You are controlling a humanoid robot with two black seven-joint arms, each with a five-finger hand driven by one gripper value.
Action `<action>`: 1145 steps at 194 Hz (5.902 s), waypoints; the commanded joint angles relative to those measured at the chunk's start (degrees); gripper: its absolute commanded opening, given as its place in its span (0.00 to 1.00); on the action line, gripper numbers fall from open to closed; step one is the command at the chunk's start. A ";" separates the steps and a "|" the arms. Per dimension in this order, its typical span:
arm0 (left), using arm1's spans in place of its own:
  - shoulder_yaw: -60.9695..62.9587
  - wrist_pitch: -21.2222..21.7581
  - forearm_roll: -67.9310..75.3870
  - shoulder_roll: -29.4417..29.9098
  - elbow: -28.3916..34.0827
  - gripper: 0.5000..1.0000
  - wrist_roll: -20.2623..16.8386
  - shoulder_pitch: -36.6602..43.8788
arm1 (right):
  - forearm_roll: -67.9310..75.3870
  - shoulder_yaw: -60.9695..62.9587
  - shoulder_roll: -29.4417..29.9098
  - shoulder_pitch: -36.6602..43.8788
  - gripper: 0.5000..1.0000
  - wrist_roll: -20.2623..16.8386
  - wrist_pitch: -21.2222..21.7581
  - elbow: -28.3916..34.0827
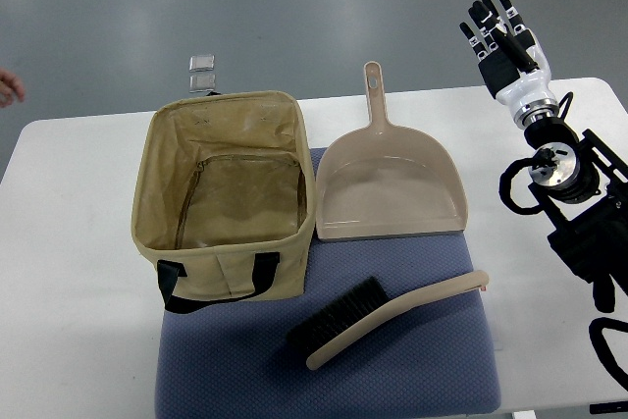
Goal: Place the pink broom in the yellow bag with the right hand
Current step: 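Move the right hand down toward the beige brush handle, then close the right hand around the brush's curved beige handle, then lift the brush up with the right hand, bristles hanging down, then carry the brush over the tan bag and lower bristles inside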
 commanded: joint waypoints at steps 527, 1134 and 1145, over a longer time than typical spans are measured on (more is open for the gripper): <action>-0.18 -0.29 -0.09 0.00 -1.61 1.00 0.62 0.30 | -66.71 -48.07 -40.61 -5.35 0.27 -17.67 5.09 47.90; -0.18 -0.46 0.00 0.00 -2.14 1.00 1.05 0.21 | -63.55 -41.03 -13.80 34.55 0.00 -20.21 22.58 21.18; -0.18 -0.46 -0.09 0.00 -2.14 1.00 1.05 0.21 | -64.25 -41.21 -12.39 34.46 0.00 -20.21 22.67 20.92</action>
